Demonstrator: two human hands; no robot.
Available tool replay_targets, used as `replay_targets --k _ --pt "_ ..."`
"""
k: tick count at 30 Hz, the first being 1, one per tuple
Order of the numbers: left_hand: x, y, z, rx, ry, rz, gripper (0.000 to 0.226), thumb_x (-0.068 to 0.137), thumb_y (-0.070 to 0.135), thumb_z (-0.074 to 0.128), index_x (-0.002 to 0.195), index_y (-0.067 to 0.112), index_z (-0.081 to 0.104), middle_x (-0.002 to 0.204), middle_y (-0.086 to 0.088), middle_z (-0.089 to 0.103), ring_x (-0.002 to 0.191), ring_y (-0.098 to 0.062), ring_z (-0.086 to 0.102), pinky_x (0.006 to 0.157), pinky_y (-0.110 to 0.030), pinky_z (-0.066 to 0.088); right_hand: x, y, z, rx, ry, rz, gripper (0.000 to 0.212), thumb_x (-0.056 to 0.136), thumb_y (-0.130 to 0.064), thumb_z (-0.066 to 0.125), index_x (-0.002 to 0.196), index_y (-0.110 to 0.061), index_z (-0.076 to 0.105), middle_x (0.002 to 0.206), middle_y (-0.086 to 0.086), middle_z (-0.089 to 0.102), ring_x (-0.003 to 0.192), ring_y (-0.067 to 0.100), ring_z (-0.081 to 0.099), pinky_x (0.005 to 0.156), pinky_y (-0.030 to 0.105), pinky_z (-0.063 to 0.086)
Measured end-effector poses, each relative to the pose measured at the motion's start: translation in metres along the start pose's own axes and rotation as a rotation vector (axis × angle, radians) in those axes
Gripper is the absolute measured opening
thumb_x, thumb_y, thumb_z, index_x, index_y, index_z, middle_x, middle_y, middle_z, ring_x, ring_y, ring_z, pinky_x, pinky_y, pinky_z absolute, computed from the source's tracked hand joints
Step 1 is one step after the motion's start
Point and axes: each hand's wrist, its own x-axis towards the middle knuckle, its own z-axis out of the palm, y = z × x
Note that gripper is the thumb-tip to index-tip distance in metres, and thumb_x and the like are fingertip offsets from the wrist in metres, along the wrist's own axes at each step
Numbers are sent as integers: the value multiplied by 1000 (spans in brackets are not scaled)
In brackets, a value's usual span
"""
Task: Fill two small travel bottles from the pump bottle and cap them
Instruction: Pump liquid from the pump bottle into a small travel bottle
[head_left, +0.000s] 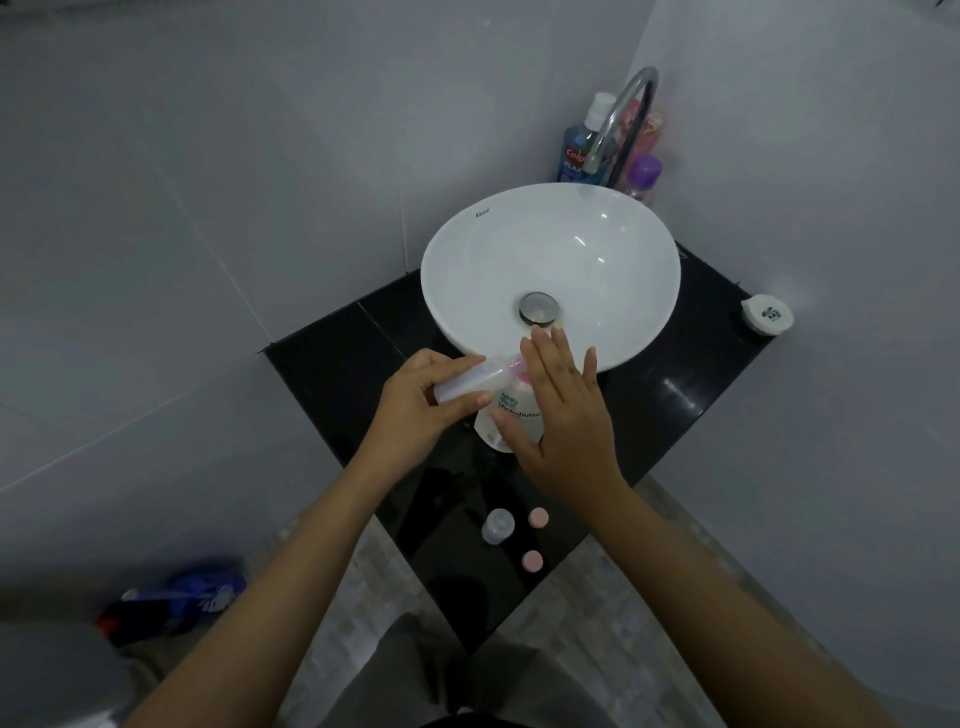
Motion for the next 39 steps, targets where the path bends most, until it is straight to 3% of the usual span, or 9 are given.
replay_targets --k 4,10,12,18,22,29,32,35,39 --pt "0 4 -2 -4 4 13 41 80 19 74 120 21 66 97 5 55 86 6 54 76 -8 48 -1 -2 -6 -54 -32 -16 72 92 -54 39 142 -2 40 151 14 35 144 26 26 120 47 11" --pt "1 7 -6 2 2 25 42 79 23 74 120 24 66 97 9 55 90 2 55 75 -11 48 6 -14 -15 -66 -38 58 86 88 -69 17 147 -8 29 156 8 26 147 20 17 117 29 -15" --pt "2 6 -7 -1 3 17 42 78 25 74 119 27 65 97 10 56 91 1 55 76 -13 48 7 -13 -15 -40 -32 61 85 89 -68 16 147 -7 30 156 8 26 147 20 17 117 30 -13" --pt "1 5 -1 -54 -1 11 46 74 31 74 119 26 66 97 5 55 86 8 55 77 -9 48 4 -4 -7 -21 5 6 70 93 -49 43 142 0 38 152 16 34 144 26 23 120 39 5" --pt "2 1 -2 -18 4 14 42 78 22 75 119 22 66 97 5 55 85 7 54 76 -7 47 0 -2 1 -31 -6 1 70 91 -47 46 141 2 39 151 18 35 144 29 24 120 42 9" --pt "-1 3 -2 8 -7 9 43 79 21 74 122 19 66 97 4 54 87 0 54 75 -8 46 -1 -1 -7 -72 -62 -28 73 90 -50 45 143 -1 36 153 15 31 145 26 22 120 42 10" --pt "-1 7 -3 -17 -1 19 44 79 22 74 122 19 65 96 6 54 85 5 54 74 -10 47 5 -5 -15 -80 -59 6 79 90 -61 35 144 -4 36 153 12 32 145 23 24 120 38 2" --pt "-1 7 -5 34 14 21 45 80 25 73 124 21 65 97 7 55 90 -2 55 76 -14 47 12 -8 -19 -76 -62 29 85 89 -69 20 145 -7 35 154 9 31 146 20 22 119 33 -8" --pt "-1 6 -3 9 7 27 44 80 24 73 123 21 65 98 6 56 88 3 55 74 -10 47 6 -11 -14 -55 -41 32 78 91 -61 35 144 -3 36 153 13 32 145 24 21 120 35 -2"
